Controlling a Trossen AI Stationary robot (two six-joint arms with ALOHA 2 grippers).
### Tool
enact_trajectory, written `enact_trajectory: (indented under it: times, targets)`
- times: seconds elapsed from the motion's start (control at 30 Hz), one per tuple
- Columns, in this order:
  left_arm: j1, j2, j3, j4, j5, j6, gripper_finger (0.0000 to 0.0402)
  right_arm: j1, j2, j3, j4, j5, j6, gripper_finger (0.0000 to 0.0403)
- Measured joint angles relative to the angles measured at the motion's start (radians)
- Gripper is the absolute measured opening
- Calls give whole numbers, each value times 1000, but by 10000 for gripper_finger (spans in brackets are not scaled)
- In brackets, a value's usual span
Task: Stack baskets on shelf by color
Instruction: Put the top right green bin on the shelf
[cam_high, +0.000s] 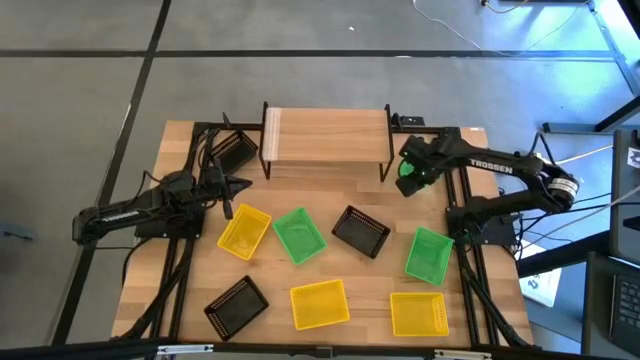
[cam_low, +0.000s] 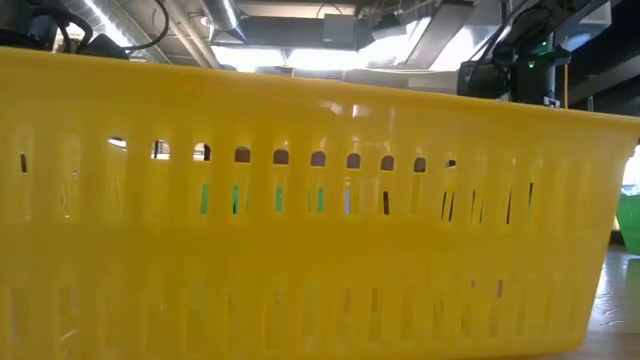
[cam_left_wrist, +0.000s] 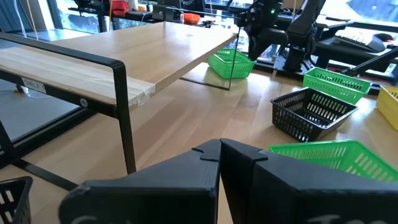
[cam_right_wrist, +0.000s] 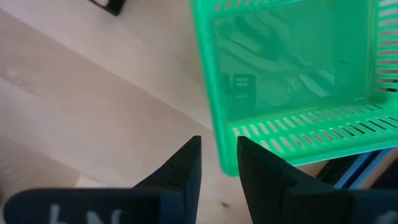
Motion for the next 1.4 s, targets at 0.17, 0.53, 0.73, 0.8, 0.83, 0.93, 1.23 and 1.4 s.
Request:
enact_trajectory:
  times: [0.17, 0.53, 0.73, 0.8, 0.83, 0.93, 1.23, 1.4]
  targets:
    - [0, 0, 0, 0, 0, 6, 0, -28, 66, 0, 27, 2, -17, 101]
    - [0, 0, 38, -11, -1, 63, 0, -36, 182, 4, 109, 2, -51, 38]
    - [0, 39, 163, -52, -76, 134, 0, -35, 160, 3, 89, 31, -27, 6]
    - [0, 70, 209, -110, -92, 153, 0, -35, 146, 14, 66, 35, -22, 5]
    - [0, 91, 232, -139, -97, 156, 0, -35, 139, 21, 49, 37, -18, 4]
    - [0, 160, 286, -198, -102, 144, 0, -31, 121, 53, -28, 41, -7, 3]
    - [-1, 408, 446, -330, -101, 106, 0, 63, 85, 189, -383, 158, 118, 2]
    - [0, 530, 547, -400, -102, 106, 0, 123, 85, 304, -520, 195, 144, 1]
